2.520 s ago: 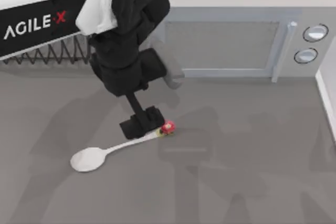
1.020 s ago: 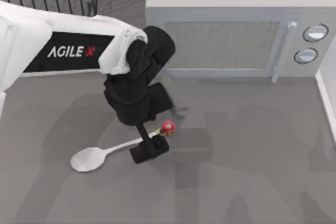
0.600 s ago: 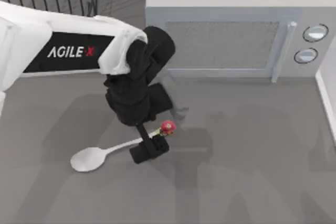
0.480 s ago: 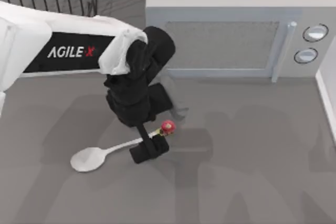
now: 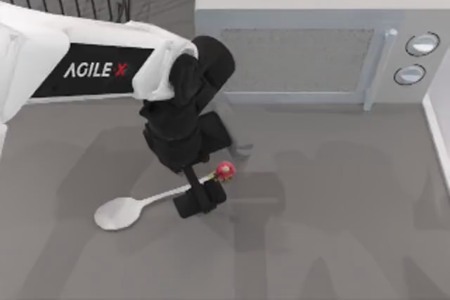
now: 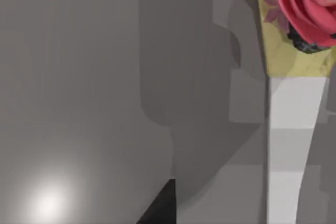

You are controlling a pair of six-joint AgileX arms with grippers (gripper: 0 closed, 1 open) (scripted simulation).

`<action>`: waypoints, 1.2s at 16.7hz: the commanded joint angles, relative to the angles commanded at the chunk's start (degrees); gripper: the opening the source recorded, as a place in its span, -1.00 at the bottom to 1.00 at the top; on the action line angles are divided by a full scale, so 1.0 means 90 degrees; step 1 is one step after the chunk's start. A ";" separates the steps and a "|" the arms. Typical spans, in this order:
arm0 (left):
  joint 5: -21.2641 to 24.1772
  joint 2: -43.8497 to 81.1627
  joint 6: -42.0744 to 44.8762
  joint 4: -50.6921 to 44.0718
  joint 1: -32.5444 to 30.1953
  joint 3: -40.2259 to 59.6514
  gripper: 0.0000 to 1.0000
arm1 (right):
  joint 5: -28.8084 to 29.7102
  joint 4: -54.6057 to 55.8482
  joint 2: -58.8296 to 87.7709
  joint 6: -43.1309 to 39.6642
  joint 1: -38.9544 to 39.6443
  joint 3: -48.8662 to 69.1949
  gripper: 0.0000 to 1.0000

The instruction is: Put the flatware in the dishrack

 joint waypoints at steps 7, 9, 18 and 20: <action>0.0108 -0.0354 -0.0059 -0.0966 0.0015 0.0799 -1.00 | 0.0000 0.0000 0.0000 0.0000 0.0000 0.0000 1.00; 0.0106 -0.0398 -0.0074 -0.1721 0.0022 0.1487 -1.00 | 0.0000 0.0000 0.0000 0.0000 0.0000 0.0000 1.00; 0.0105 -0.0777 -0.0078 -0.5058 -0.0041 0.4419 -1.00 | 0.0000 0.0000 0.0000 0.0000 0.0000 0.0000 1.00; 0.0105 -0.0815 -0.0085 -0.5174 -0.0039 0.4535 -1.00 | 0.0000 0.0000 0.0000 0.0000 0.0000 0.0000 1.00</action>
